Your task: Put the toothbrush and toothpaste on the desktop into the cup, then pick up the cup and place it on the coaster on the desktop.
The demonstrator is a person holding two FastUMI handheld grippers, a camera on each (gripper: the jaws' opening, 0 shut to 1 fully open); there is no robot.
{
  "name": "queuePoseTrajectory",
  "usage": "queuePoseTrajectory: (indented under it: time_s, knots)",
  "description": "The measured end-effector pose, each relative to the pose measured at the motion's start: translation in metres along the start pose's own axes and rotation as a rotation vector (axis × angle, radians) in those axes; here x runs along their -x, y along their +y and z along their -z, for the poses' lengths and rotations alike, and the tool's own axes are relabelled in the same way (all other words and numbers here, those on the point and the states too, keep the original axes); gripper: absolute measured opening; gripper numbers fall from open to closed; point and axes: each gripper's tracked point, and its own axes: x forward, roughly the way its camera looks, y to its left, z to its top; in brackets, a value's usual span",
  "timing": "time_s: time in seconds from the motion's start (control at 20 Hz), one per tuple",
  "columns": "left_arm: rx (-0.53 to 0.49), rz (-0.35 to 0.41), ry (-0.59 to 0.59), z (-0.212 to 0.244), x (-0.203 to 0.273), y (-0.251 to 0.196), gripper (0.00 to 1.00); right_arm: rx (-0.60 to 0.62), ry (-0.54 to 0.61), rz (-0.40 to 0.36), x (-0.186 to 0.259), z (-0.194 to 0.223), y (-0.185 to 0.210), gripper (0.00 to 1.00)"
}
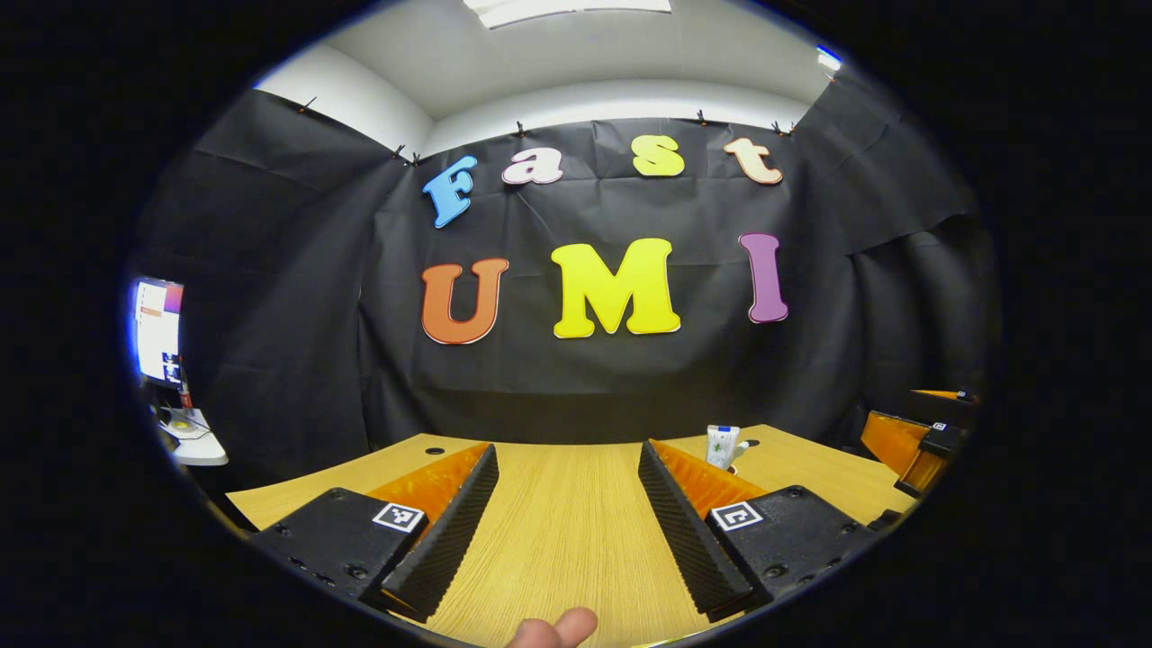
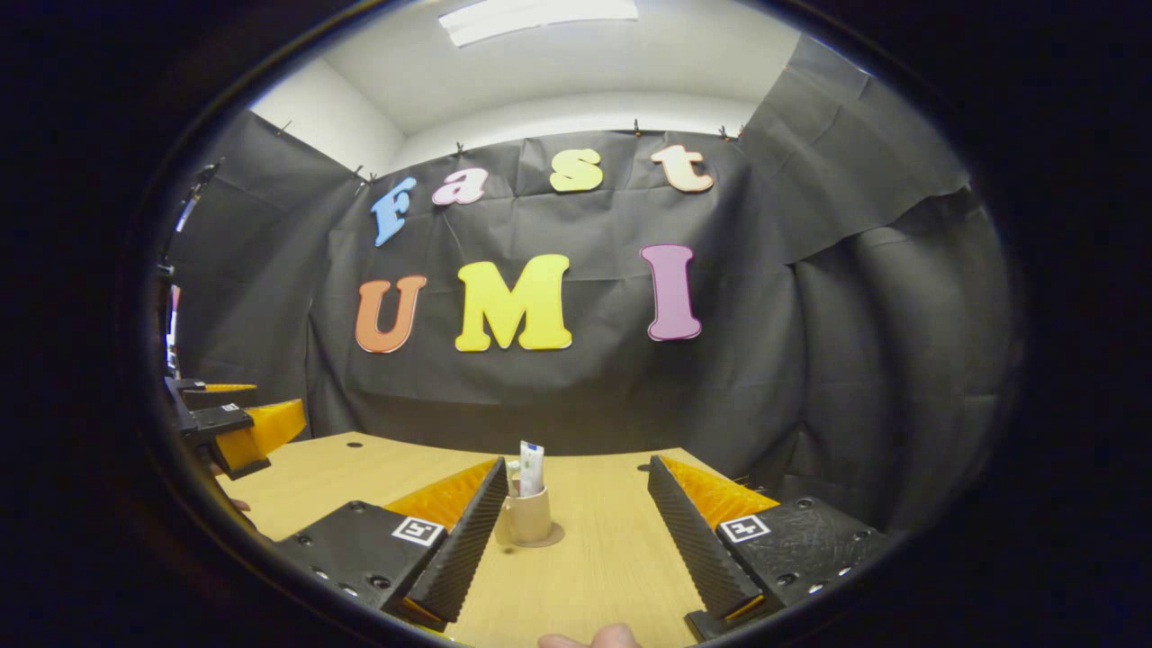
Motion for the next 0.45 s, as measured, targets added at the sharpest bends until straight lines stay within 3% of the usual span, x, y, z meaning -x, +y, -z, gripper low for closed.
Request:
queuePoseTrajectory:
  time_s: [0.05,0.1,0.15,0.3,0.35,0.4,0.45]
  knots:
    - [0.000,0.003,0.001,-0.0001,0.0001,-0.0018,0.92,0.002,-0.002,0.000,0.0003,0.0005,0.0001,0.95]
    - [0.000,0.006,0.002,0.0001,0.0010,-0.0025,0.92,0.003,-0.005,0.000,0.0003,-0.0007,-0.0004,0.95]
    - [-0.001,0.009,0.003,0.0005,0.0001,-0.0028,0.99,0.005,-0.007,-0.001,0.0004,-0.0014,0.0001,0.95]
    - [-0.005,0.019,0.007,0.0011,-0.0004,-0.0062,0.99,0.008,-0.004,-0.001,0.0003,-0.0004,0.0004,0.95]
    - [-0.004,0.024,0.009,0.0021,-0.0002,-0.0070,0.92,0.011,-0.003,-0.002,-0.0010,-0.0012,0.0004,0.95]
    - [-0.003,0.028,0.010,0.0023,-0.0004,-0.0075,0.92,0.011,-0.003,-0.002,-0.0016,-0.0016,0.0006,0.95]
    - [-0.003,0.031,0.013,0.0032,-0.0010,-0.0081,0.99,0.009,-0.004,-0.002,-0.0014,-0.0021,0.0008,0.95]
